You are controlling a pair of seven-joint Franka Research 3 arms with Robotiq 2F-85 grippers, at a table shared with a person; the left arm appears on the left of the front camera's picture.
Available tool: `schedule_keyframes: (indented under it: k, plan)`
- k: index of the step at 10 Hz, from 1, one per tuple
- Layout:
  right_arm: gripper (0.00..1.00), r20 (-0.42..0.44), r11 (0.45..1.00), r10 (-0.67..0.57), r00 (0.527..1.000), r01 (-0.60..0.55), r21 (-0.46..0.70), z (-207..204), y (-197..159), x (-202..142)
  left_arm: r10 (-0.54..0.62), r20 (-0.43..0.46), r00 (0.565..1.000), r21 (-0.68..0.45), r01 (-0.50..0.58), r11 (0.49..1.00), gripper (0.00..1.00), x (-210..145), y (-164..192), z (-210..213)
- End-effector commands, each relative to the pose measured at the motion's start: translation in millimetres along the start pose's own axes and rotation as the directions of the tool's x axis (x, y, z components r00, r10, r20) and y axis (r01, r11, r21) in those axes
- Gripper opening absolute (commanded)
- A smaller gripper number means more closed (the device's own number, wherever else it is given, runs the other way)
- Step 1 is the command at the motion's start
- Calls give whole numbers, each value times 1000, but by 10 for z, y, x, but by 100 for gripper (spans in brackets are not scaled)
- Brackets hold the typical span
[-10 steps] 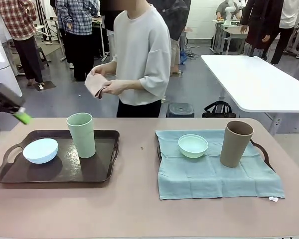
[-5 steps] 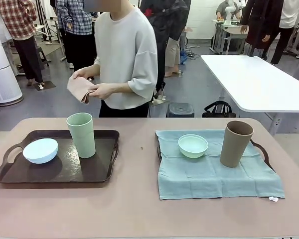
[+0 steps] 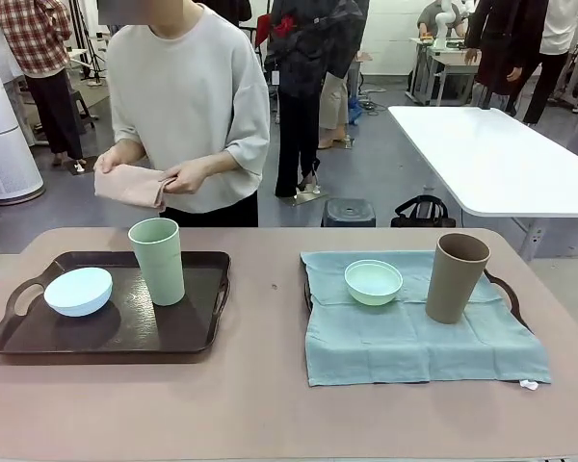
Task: Set up a tray with a mat and arrange the tableware.
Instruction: Pick up the Picnic Bowl and Reusable plastic cup from the Handle tray in front of the human's position and hold them in the air.
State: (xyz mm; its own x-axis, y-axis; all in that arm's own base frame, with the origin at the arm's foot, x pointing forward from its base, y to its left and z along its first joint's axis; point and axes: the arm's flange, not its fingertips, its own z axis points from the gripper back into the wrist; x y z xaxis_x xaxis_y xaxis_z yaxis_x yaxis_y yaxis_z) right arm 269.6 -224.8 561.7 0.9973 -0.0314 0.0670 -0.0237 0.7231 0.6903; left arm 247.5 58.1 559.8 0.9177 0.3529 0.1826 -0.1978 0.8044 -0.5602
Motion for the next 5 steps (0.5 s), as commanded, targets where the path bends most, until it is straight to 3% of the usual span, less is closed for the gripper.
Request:
schedule_keyframes:
  k: [1,4,5]
  plan:
    - [100,-33,961,-76,997,82,266,63,-226,170,-2,-98,995,-164,-14,986,100,210,189,-49]
    - [100,-36,827,-273,961,254,502,344,-842,51,130,-280,951,-346,-226,911,100,568,941,-84]
    - [100,-35,808,-310,950,283,516,366,-931,-22,192,-274,942,-386,-291,876,100,666,1199,-122]
